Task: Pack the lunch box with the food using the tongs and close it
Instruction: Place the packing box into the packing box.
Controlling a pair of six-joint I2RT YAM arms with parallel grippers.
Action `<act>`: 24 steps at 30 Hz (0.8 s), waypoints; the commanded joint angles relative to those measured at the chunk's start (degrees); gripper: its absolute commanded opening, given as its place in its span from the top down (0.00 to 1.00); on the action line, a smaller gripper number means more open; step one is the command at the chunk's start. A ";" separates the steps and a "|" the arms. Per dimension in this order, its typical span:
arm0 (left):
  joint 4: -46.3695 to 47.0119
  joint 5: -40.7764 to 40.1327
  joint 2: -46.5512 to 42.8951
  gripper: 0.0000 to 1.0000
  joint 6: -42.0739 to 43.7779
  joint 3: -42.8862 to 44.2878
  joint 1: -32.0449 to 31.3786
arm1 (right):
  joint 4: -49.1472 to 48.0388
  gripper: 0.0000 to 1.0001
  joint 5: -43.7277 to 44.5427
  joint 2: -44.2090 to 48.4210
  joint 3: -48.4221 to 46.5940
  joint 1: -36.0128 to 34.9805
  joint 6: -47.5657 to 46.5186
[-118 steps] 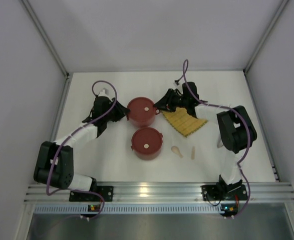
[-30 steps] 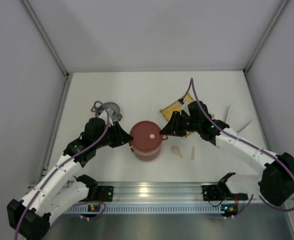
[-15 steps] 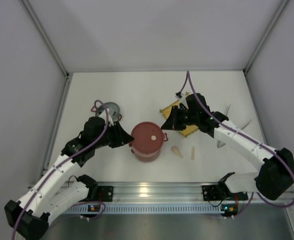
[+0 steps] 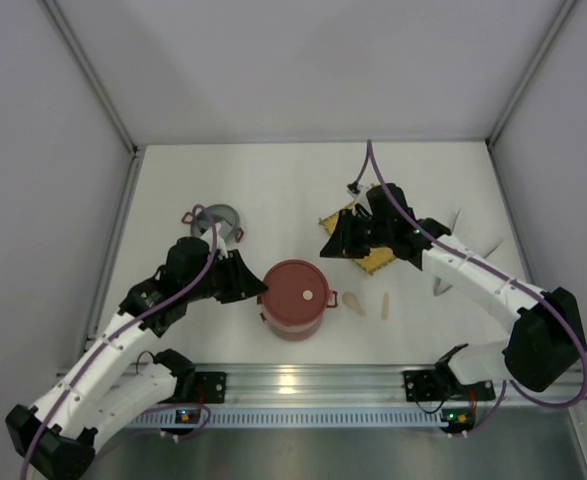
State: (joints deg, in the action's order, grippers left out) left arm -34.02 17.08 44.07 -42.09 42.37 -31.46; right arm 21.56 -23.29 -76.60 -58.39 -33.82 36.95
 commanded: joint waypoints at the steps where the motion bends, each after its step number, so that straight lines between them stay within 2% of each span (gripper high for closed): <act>1: 0.80 -0.47 0.22 0.99 0.51 2.37 -0.35 | 1.64 0.78 1.49 -0.22 -4.97 0.60 -1.70; 5: -0.34 -2.66 0.84 0.94 0.78 2.89 -0.27 | 4.44 0.72 3.07 -0.13 -8.05 0.51 -3.02; 6: -0.78 -3.45 1.10 0.86 0.95 2.89 -0.27 | 4.63 0.71 3.33 -0.13 -8.40 0.51 -3.28; 7: -1.31 -3.89 1.19 0.81 1.13 2.89 -0.35 | 4.80 0.69 3.60 -0.04 -8.67 0.51 -3.29; 9: -1.92 -5.12 1.45 0.80 1.22 2.89 -0.35 | 5.42 0.67 3.78 0.13 -9.55 0.51 -3.72; 10: -2.19 -5.22 1.54 0.73 1.48 2.72 -0.27 | 5.51 0.66 4.04 0.22 -9.72 0.51 -3.81; 13: -2.28 -5.92 1.54 0.66 1.57 2.63 -0.27 | 6.03 0.65 4.30 1.18 -10.25 0.51 -4.08; 18: -2.72 -6.27 2.16 0.59 2.01 3.07 -0.27 | 7.97 0.63 4.22 6.27 -8.76 0.51 -5.04; 20: -2.45 -5.92 2.33 0.54 2.09 3.33 -0.27 | 9.11 0.62 4.39 9.61 -6.66 0.43 -5.40; 24: -2.19 -5.66 2.95 0.53 2.27 3.60 -0.27 | 11.57 0.61 4.13 14.62 -3.67 -0.19 -6.45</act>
State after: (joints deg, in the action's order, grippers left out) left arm -36.99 11.92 46.61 -40.69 43.40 -31.59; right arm 29.41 -19.40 -66.39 -63.64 -33.69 32.23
